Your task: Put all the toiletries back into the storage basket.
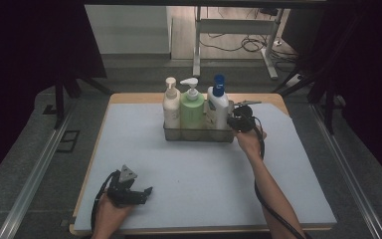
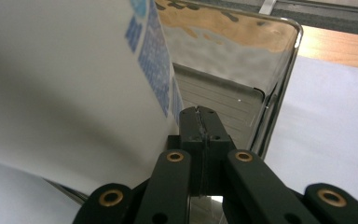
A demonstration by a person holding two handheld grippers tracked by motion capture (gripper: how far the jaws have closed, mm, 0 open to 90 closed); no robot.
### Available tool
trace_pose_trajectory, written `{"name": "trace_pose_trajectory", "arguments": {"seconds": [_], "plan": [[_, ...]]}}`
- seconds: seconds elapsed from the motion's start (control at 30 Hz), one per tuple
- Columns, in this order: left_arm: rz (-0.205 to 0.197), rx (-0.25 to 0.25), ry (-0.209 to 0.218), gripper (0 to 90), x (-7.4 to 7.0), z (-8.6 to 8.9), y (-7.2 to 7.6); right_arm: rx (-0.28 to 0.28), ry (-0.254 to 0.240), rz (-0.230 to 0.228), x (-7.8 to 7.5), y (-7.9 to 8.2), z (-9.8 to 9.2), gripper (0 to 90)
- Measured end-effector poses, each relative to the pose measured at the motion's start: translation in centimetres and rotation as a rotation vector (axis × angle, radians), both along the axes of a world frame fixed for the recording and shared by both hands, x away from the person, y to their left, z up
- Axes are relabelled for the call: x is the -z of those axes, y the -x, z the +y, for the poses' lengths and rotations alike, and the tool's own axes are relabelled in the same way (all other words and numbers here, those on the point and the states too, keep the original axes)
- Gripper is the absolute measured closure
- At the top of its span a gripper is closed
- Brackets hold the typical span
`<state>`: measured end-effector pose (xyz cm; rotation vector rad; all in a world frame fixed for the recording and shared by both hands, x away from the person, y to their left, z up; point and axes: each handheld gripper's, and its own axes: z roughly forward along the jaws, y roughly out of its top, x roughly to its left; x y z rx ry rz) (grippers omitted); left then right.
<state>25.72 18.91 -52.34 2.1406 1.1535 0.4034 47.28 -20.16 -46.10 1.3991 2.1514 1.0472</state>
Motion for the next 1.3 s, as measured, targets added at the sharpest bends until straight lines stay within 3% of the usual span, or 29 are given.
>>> {"name": "trace_pose_trajectory", "arguments": {"seconds": [0.57, 1.3], "plan": [[0.0, 0.0, 0.0, 12.2, 0.0, 0.0, 0.0, -0.021, 0.01, 0.023, 0.6, 0.5, 0.1, 89.3], [-0.001, -0.001, 0.0, 12.2, 0.0, 0.0, 0.0, -0.09, 0.02, 0.027, 0.4, 1.0, 2.0, 89.3]]}}
